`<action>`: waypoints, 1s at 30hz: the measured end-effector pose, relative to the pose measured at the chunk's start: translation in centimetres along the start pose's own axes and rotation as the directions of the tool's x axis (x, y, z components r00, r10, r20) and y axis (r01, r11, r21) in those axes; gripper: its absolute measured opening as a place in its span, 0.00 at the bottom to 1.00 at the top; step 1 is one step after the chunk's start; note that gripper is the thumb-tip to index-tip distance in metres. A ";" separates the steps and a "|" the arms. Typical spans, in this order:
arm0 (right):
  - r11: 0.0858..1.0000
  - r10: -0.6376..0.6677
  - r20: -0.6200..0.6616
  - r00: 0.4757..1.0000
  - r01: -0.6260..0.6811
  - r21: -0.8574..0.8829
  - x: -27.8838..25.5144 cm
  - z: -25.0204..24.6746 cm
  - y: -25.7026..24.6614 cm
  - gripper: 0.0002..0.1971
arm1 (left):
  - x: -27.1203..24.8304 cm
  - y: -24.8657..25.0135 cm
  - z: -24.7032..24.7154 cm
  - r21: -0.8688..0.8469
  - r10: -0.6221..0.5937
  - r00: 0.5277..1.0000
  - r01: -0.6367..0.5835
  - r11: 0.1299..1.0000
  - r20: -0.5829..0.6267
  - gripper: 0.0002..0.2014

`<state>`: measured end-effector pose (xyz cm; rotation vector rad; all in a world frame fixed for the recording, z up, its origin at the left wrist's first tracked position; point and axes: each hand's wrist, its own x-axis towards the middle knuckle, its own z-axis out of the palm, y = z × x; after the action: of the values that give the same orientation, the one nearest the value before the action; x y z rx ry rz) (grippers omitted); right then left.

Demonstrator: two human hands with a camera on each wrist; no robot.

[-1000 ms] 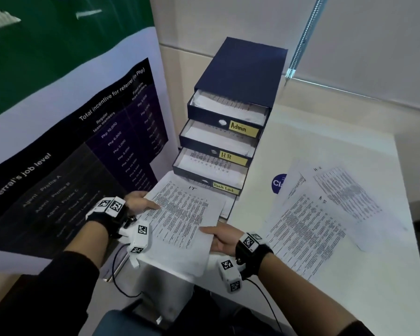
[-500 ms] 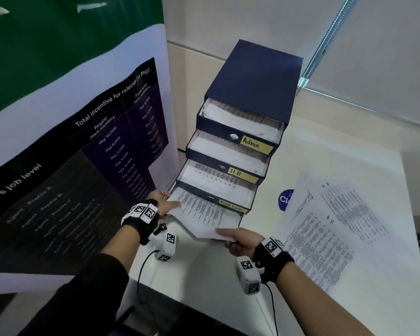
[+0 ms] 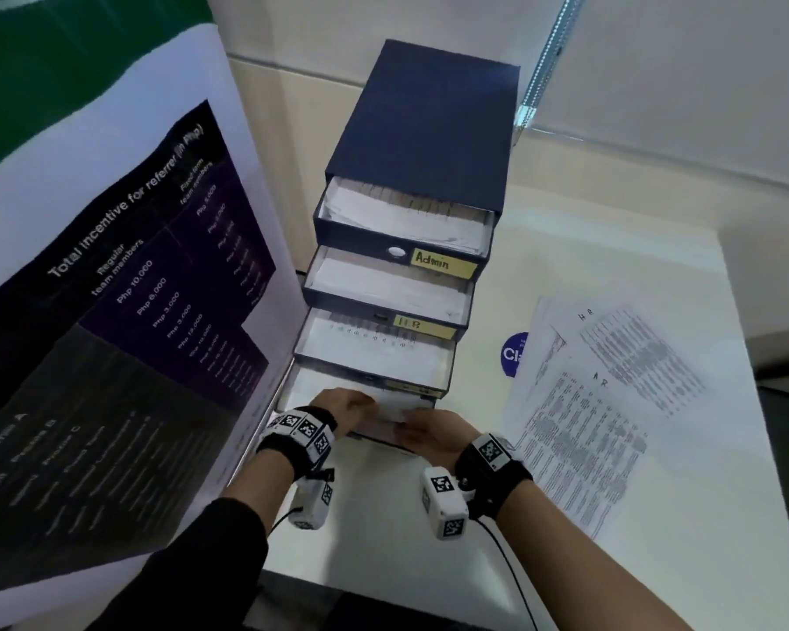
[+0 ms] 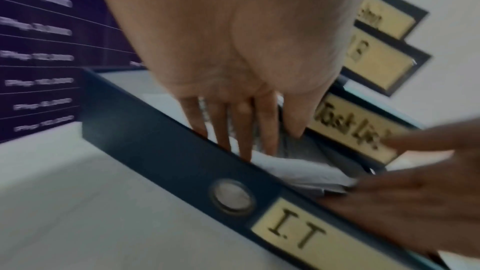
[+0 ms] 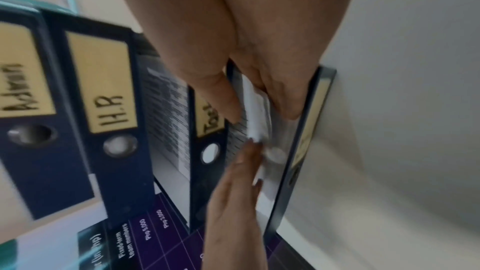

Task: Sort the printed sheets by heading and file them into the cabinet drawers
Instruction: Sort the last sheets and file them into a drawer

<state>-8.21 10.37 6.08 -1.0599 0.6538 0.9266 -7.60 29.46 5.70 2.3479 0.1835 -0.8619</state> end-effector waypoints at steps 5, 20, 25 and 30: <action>0.961 -0.196 -0.067 0.978 0.178 -0.212 -3.7 -6.7 -2.1 0.11 | 1.4 5.2 1.8 0.539 -0.020 0.991 -0.056 0.841 0.135 0.19; 0.760 -0.498 -0.679 0.539 -0.106 -0.641 -7.3 -33.4 -3.4 0.42 | 9.0 24.9 15.1 0.101 0.051 0.994 -0.060 0.993 0.096 0.33; 0.580 -0.716 -0.335 0.612 0.255 -0.774 -7.1 -35.1 -4.6 0.09 | 12.0 26.7 17.4 -0.064 -0.070 0.995 0.066 0.996 -0.073 0.46; 0.602 -0.714 -0.159 0.682 0.481 -0.638 -8.6 -38.7 -8.6 0.13 | 14.1 26.1 17.6 -0.140 -0.145 0.980 0.126 0.982 -0.136 0.41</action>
<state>-5.55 -29.94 2.68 -1.8958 0.2791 0.2511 2.46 -3.00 -0.30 2.2957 0.4526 -0.7183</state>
